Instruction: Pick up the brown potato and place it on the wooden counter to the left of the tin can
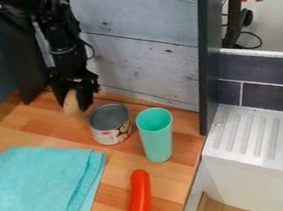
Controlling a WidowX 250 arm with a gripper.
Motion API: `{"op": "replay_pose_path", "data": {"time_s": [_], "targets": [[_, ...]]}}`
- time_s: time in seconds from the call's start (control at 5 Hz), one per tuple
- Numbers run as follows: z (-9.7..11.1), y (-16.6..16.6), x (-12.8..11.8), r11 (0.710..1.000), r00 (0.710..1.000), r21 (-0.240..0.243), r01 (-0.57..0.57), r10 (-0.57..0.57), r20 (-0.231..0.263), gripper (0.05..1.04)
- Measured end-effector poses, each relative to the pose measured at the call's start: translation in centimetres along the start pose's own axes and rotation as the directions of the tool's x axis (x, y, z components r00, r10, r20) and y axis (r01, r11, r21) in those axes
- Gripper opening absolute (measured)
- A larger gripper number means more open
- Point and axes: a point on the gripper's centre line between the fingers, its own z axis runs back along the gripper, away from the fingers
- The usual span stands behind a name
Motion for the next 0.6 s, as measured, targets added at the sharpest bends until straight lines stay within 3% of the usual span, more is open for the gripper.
{"op": "replay_pose_path", "data": {"time_s": [0.2, 0.4, 0.6], "targets": [[-0.8, 0.4, 1.0, 1.0, 1.0, 0.006, -0.012, 0.012, -0.014, 0.64], [-1.9, 0.6, 0.6, 1.0, 0.997, 0.013, -0.01, 0.011, -0.077, 0.64], [-1.9, 0.8, 0.5, 1.0, 0.991, 0.006, 0.024, -0.023, -0.128, 0.721]]}}
